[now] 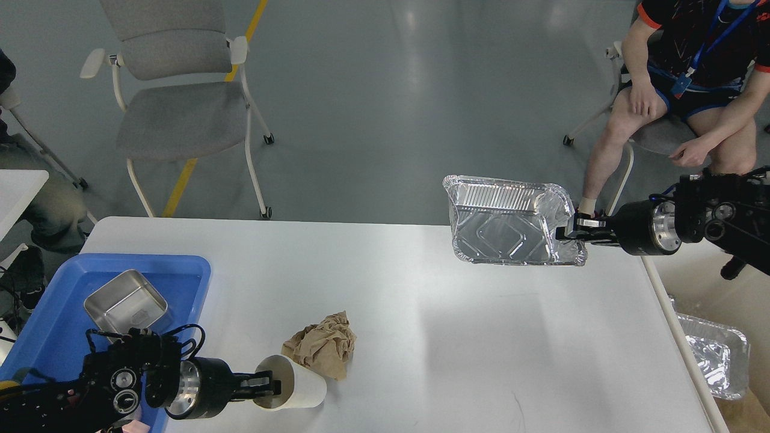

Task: Tidy desktop
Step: 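Grasp the white paper cup with the left gripper, then lift the paper cup and place it into the held foil tray, then release the cup and lower the foil tray onto the table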

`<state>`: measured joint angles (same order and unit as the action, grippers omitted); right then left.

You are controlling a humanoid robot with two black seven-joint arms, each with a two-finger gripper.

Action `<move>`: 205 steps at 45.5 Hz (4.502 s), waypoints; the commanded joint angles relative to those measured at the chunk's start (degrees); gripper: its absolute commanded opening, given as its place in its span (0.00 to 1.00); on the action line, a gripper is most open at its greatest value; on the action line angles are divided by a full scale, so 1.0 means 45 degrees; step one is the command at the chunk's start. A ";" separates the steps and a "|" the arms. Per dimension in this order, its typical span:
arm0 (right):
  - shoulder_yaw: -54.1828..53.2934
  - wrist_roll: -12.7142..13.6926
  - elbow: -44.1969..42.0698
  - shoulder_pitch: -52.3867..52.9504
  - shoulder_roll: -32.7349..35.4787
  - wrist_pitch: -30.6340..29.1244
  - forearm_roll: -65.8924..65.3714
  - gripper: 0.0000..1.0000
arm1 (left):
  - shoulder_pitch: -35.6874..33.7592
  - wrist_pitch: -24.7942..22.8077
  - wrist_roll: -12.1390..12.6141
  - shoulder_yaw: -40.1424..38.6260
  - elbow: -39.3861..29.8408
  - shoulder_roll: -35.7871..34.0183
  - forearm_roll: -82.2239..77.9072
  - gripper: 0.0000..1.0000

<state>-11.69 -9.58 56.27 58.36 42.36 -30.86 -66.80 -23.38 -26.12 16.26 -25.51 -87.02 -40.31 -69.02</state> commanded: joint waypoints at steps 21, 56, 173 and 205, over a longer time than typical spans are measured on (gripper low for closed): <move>0.0000 -0.0019 0.0016 -0.0038 -0.0059 0.0140 0.0000 0.00 | -0.0156 -0.3626 -0.0665 -0.6261 -0.3103 -0.8032 0.5082 0.00; 0.0000 -0.0057 0.0133 0.0040 -0.0410 0.0179 0.0019 0.00 | -0.6148 -0.4390 0.0019 -0.5449 -0.0041 -0.2259 0.3971 0.00; -0.0176 0.0079 0.0075 -0.0586 -0.1699 0.0824 0.0059 0.00 | -0.5566 -0.2378 -0.1231 -0.2769 -0.1580 -0.6979 0.3462 0.88; -0.0176 0.0059 0.0055 -0.0664 -0.1700 0.0882 0.0059 0.00 | -0.3652 -0.0212 -0.0626 -0.0388 -0.0917 -0.3097 0.1161 0.88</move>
<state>-12.44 -9.32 56.49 55.41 34.46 -27.03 -66.53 -41.46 -30.78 12.81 -30.71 -92.56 -62.76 -57.73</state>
